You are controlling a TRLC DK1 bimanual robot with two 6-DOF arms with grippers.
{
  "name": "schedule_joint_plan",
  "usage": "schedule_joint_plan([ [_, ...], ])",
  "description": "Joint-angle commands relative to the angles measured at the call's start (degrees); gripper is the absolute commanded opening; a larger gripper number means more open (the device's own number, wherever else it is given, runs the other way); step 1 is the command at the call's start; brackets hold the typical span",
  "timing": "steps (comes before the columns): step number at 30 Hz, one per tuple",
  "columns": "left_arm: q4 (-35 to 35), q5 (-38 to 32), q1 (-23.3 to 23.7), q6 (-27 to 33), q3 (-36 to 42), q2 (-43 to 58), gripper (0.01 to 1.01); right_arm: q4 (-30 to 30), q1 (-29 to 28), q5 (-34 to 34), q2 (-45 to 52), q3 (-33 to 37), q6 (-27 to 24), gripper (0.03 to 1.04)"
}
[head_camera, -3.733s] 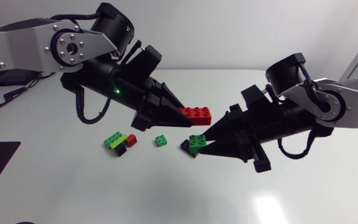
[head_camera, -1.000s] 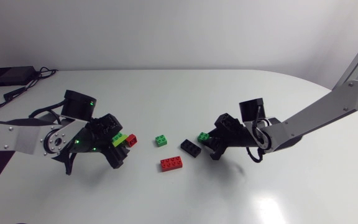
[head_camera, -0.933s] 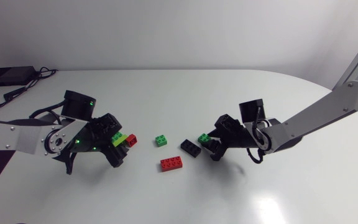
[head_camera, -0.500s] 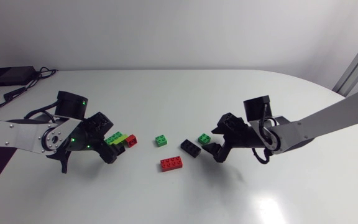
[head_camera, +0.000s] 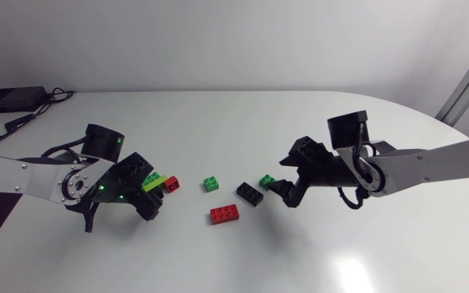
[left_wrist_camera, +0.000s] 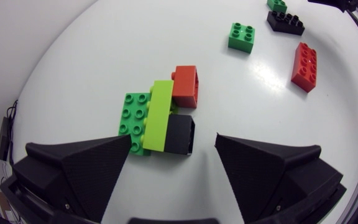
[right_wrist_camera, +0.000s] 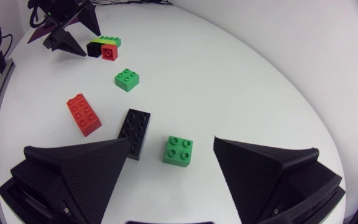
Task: Separate the duplo bricks
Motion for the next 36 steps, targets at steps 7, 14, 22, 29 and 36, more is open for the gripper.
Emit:
schedule_joint_plan([
  [7,-0.19,-0.11,-1.44,-1.41,1.09,3.71,0.939,-1.86,0.74,0.43,-2.81,-2.40,-0.89,0.97],
  [14,-0.11,-0.11,-2.94,-1.59,1.45,3.88,0.851,-2.39,1.18,0.43,-3.51,-2.75,-0.89,0.97],
  [22,0.86,-0.63,-4.61,-1.59,1.62,4.76,0.490,-2.03,1.18,0.35,-3.77,-3.36,-1.06,0.97],
  [29,7.80,-6.87,-9.35,-0.80,-2.77,3.53,0.415,-2.39,0.74,0.17,-5.79,-3.80,-1.15,0.97],
  [36,13.87,-11.18,-13.13,2.37,-8.40,-2.97,0.415,-4.67,0.38,-1.32,-7.64,-3.36,-0.89,0.97],
])
